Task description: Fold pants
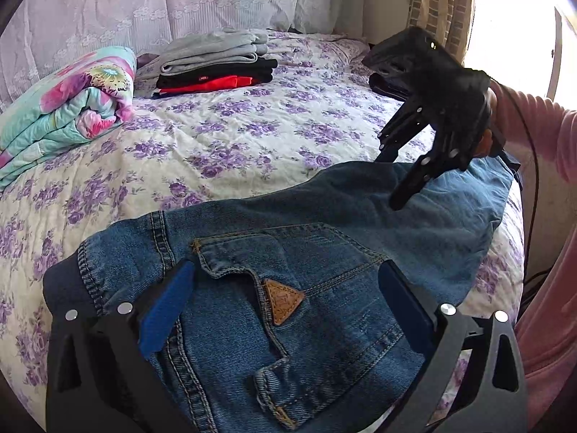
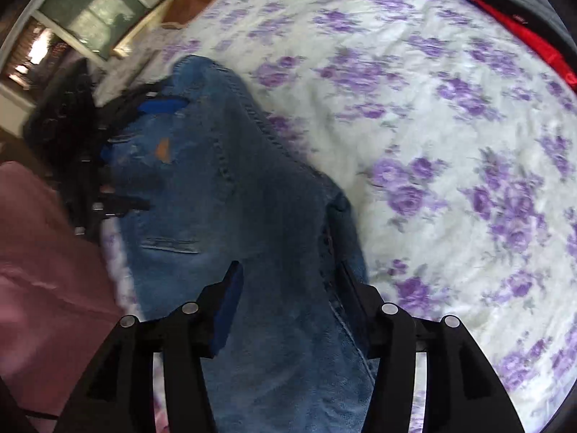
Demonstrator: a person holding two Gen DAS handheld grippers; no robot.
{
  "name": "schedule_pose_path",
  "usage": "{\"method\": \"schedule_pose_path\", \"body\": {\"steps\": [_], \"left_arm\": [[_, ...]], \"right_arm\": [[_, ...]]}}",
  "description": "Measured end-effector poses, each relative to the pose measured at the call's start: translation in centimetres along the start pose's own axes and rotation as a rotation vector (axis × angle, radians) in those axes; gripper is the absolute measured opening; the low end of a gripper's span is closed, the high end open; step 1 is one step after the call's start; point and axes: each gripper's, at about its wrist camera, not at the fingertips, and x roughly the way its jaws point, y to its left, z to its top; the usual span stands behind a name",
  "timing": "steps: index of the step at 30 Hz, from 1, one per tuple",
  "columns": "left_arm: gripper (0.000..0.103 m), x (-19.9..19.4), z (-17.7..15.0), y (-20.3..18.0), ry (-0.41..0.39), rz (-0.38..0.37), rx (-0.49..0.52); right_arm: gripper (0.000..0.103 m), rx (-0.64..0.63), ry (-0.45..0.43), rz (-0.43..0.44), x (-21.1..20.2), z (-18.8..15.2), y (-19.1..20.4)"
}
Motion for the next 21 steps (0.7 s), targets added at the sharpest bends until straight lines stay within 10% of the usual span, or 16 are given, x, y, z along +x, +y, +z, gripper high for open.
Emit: {"method": "schedule_pose_path", "body": {"steps": [11, 21], "left_arm": [[0.099, 0.2, 0.0, -0.1, 0.0, 0.002, 0.008], [0.099, 0.2, 0.0, -0.1, 0.0, 0.008, 0.013]], "right_arm": [[0.055, -0.064, 0.025, -0.057, -1.0, 0.7, -0.2], [0.062, -0.131, 0.01, 0.103, -1.3, -0.7, 1.3]]}}
